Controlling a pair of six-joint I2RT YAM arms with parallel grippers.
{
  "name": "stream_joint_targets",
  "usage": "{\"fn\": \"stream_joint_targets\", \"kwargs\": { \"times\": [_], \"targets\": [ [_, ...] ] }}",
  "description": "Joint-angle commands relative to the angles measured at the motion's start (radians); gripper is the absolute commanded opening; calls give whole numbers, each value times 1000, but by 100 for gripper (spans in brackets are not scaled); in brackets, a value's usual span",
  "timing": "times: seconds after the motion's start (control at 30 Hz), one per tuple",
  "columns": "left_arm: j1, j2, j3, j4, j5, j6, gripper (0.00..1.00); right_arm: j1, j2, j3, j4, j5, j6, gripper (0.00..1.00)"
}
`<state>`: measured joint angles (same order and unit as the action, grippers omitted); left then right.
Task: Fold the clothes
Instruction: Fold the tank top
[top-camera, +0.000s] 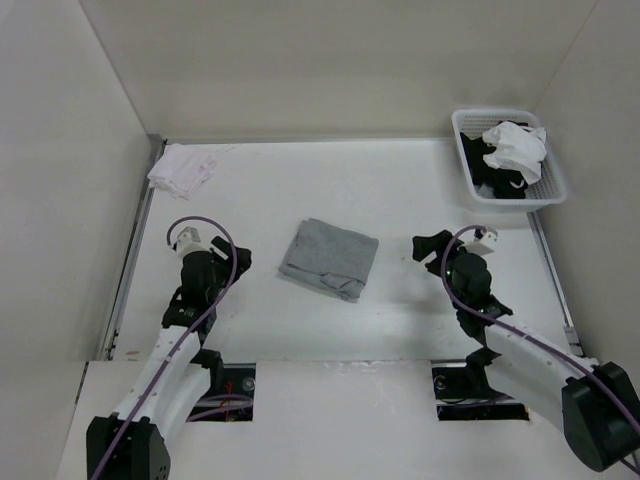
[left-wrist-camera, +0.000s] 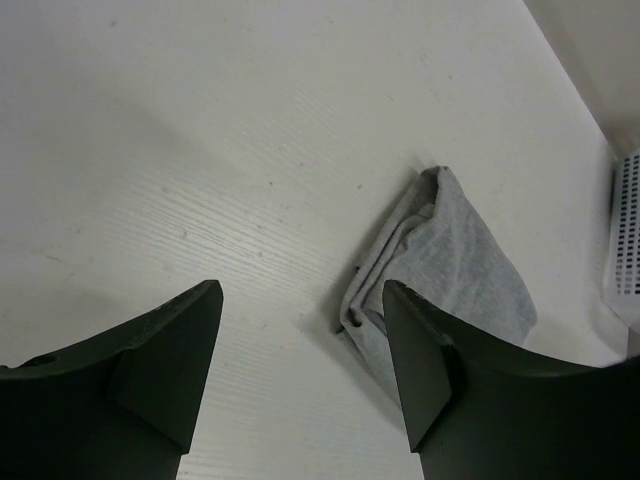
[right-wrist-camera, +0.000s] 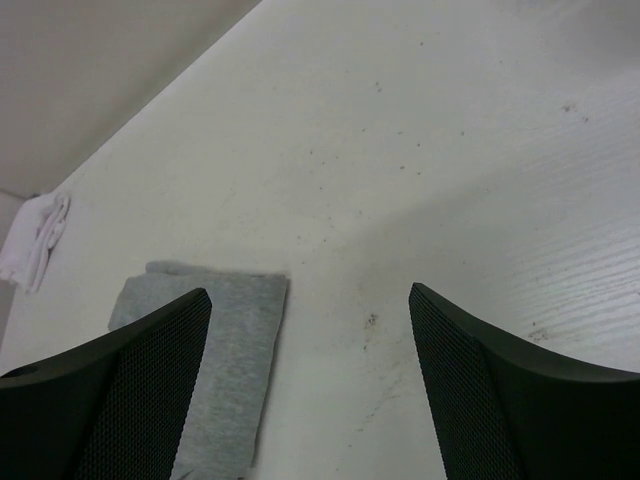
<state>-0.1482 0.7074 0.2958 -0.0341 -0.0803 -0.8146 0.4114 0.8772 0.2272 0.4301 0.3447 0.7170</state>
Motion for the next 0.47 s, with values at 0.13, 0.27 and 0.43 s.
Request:
{"fn": "stream_joint_targets", "kwargs": {
  "times": [0.13,0.27,0.43],
  "targets": [
    [26,66,3,91,20,-6,63,-7,42,27,75,-9,15,85],
    [-12,116,8,134,19,12,62,-10,46,29,75,-9,15,85],
    [-37,164,23,146,5,32,64,-10,57,34,75,-13,13,85]
  ]
}}
